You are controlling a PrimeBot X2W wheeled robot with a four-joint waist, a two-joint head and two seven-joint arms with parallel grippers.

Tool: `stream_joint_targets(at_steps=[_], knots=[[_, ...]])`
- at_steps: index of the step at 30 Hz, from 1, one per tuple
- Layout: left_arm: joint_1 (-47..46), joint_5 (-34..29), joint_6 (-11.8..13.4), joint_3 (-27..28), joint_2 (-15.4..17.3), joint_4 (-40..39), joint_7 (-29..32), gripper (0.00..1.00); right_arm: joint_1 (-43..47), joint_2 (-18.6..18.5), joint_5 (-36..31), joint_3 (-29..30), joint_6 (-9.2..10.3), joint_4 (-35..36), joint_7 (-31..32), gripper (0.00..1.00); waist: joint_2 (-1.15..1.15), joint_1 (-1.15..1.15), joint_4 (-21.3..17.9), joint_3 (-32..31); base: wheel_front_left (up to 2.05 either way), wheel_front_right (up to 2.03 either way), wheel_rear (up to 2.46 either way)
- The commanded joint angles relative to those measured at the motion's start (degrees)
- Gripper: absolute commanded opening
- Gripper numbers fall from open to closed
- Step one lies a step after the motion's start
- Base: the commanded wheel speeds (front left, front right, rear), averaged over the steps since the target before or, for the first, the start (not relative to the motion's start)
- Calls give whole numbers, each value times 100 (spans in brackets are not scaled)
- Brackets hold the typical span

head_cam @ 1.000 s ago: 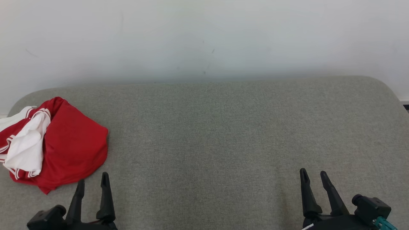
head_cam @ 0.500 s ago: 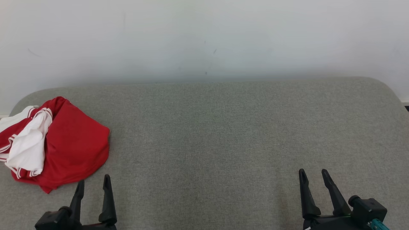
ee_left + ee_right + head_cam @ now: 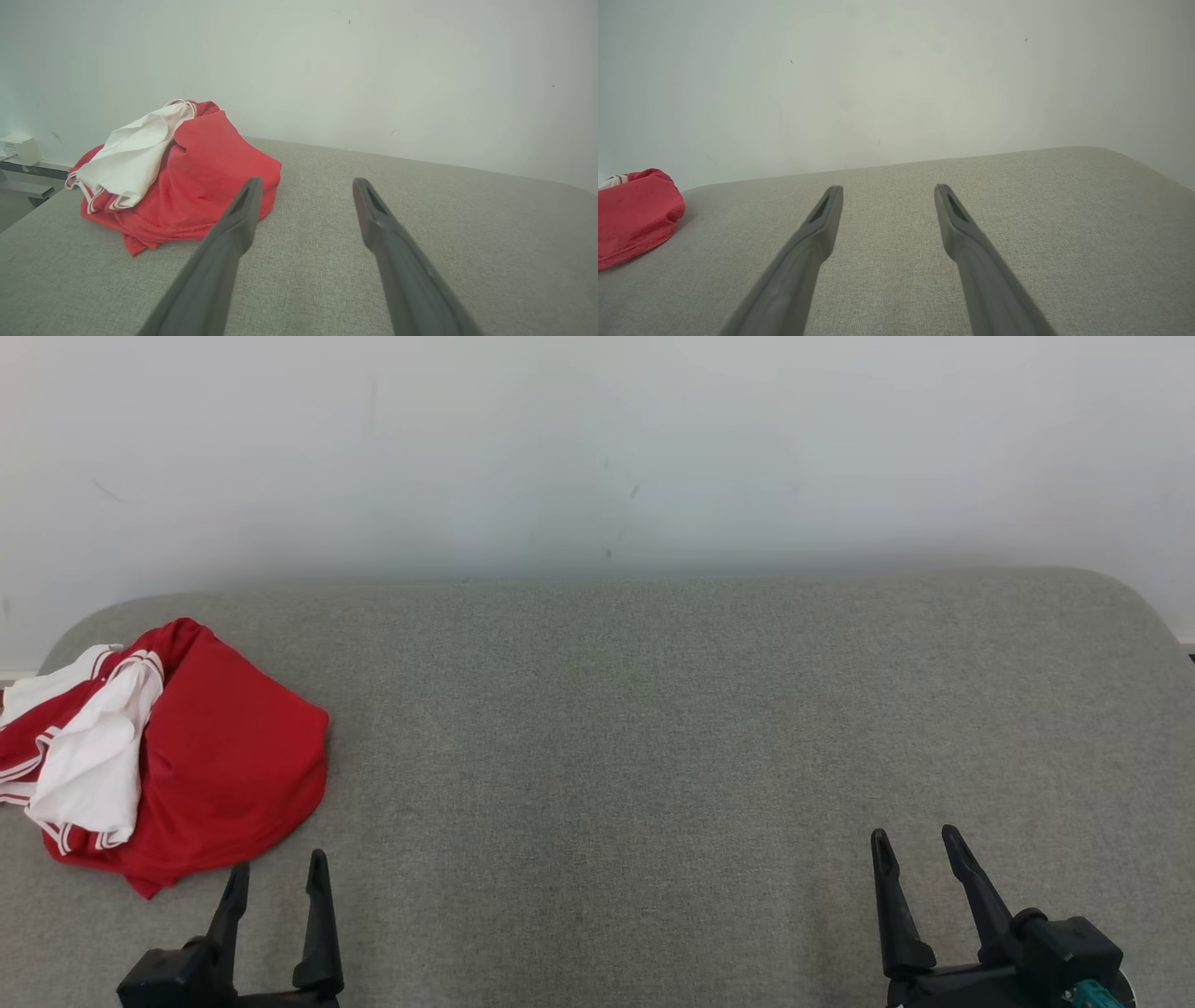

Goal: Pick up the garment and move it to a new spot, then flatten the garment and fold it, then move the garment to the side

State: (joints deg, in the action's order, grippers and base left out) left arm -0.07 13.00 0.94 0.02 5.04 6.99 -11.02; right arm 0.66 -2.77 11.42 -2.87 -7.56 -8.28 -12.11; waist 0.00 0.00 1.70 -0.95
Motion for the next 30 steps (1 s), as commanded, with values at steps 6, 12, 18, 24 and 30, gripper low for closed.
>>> stream_joint_targets(at_steps=[6,12,18,24,30], knots=[[67,-34,-85,-8,-13,-152,115,100,81,-17,-228,-1,12,90,14,100,0,0,14,-13,0,0,0],[124,-140,-50,-14,-13,-232,108,100,127,-18,-145,20,13,122,28,100,0,0,8,-24,0,0,0],[163,-171,-29,10,-7,-273,64,100,138,-18,-4,5,13,119,44,100,0,0,10,-26,0,0,0],[156,-104,10,31,8,-272,43,100,142,-18,113,14,13,89,72,100,0,0,5,-32,0,0,0],[167,-55,31,28,30,-264,51,100,146,-18,199,-1,13,77,86,100,0,0,1,-34,0,0,0]])
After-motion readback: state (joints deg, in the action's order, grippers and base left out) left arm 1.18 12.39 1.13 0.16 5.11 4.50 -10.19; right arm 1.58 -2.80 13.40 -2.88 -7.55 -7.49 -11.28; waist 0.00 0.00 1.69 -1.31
